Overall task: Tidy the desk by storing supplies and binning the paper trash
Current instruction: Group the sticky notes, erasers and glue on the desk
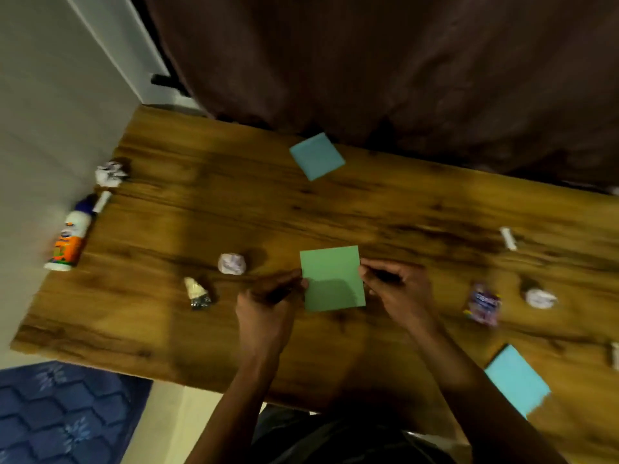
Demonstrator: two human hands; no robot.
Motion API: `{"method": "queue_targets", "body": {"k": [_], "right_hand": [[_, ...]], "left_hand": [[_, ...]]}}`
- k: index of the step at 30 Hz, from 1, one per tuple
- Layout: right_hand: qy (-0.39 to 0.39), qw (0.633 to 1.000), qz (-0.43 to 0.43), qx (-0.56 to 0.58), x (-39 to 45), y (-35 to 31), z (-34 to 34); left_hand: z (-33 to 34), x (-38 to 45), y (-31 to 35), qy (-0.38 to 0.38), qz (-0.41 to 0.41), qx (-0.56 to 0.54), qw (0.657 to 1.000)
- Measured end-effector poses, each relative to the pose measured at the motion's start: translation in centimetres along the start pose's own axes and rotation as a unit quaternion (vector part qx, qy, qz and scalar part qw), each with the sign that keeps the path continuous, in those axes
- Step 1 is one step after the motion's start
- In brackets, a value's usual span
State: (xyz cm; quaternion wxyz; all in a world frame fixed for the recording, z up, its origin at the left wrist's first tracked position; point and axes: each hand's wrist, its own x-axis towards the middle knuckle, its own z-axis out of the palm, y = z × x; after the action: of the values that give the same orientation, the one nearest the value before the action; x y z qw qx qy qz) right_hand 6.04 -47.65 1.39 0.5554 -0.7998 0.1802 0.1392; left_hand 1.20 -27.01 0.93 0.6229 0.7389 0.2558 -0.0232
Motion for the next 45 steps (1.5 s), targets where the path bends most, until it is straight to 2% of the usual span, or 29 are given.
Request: {"method": "queue_targets", "body": {"k": [6,10,15,21,24,31,35,40,45], "right_hand": [[0.085,0.996,0.012,0.001,-7.1,8.2,-12.4],[0.139,0.988,0.039,-0.046,-10.5,13.8,-17.3],[0.165,0.983,0.070,-0.050,-12.9,18.0,-22.1],[0.232,0.966,0.102,-0.057,-13.9,22.1,-28.8],[0.242,0.961,0.111,-0.075,-14.0,24.2,-31.8],[0.249,0.956,0.138,-0.066,-14.0,27.6,-36.0],[0.252,0.954,0.151,-0.068,-13.8,29.0,-37.2],[0.258,0.954,0.123,-0.090,-13.1,29.4,-37.4],[0.242,0.950,0.086,-0.175,-12.3,29.5,-37.6]], "left_hand": [[9.9,-7.6,-0.6,-0.106,0.057,0.137,0.983],[15.1,-12.0,-2.2,-0.173,0.015,0.168,0.970],[20.5,-14.7,-3.9,-0.225,-0.050,0.180,0.956],[29.1,-17.5,-3.2,-0.303,-0.065,0.210,0.927],[32.8,-18.3,-3.2,-0.337,-0.066,0.222,0.912],[38.0,-20.1,-3.9,-0.412,-0.172,0.196,0.873],[39.1,-21.2,-4.2,-0.425,-0.196,0.185,0.864],[39.6,-22.5,-4.1,-0.414,-0.179,0.186,0.873],[39.6,-22.8,-3.8,-0.396,-0.167,0.202,0.880]]}}
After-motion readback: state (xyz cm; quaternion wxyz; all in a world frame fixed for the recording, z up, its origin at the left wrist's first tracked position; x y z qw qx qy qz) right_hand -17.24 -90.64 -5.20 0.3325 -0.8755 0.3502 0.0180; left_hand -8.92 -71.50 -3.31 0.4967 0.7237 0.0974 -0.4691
